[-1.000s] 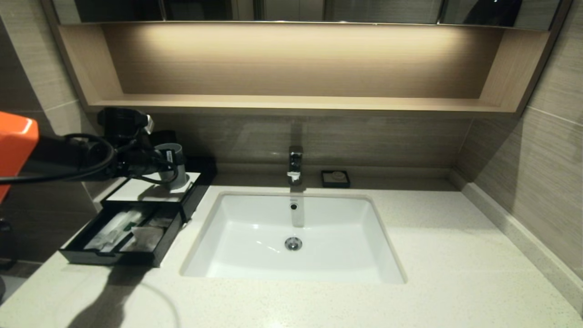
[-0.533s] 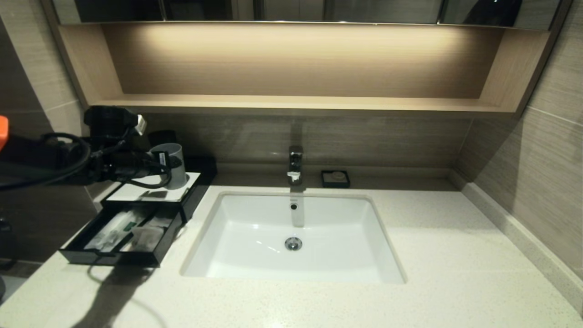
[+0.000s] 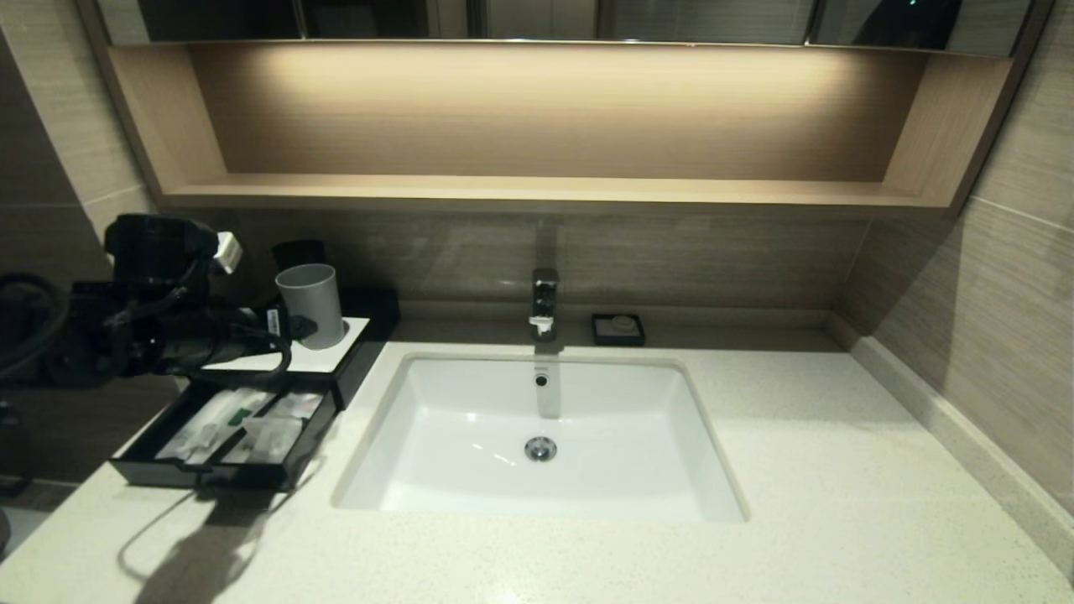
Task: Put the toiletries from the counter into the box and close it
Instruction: Place the cup on the storage box
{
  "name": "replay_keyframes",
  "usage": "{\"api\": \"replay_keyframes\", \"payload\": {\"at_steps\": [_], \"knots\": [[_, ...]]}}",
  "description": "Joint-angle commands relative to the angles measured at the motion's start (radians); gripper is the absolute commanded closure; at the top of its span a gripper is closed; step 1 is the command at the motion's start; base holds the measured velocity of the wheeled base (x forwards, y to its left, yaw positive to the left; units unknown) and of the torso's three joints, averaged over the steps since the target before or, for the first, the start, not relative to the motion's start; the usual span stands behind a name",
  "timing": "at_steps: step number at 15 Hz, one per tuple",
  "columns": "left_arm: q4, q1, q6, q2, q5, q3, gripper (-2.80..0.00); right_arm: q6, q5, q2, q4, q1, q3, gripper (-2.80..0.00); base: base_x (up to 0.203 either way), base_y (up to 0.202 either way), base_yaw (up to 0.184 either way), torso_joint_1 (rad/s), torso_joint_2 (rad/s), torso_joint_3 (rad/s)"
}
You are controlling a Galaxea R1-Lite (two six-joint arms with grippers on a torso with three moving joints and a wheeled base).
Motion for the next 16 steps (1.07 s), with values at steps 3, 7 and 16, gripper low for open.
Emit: {"api": "replay_keyframes", "payload": {"at_steps": [3,7,16], "knots": [[-0.132,-0.002,0.008,0.012,0.0,0.079,0.0,0.001,-0.001,0.0,-0.001,0.0,0.0,0.0,0.0,0.0,0.0,0.0,0.0,0.0],[-0.177,-0.029,0.009,0.06,-0.002,0.08,0.0,0.001,-0.001,0.0,-0.001,0.0,0.0,0.0,0.0,0.0,0.0,0.0,0.0,0.0],[-0.348,-0.036,0.016,0.086,0.003,0.193,0.0,0.002,-0.001,0.0,-0.001,0.0,0.0,0.0,0.0,0.0,0.0,0.0,0.0,0.0]]}}
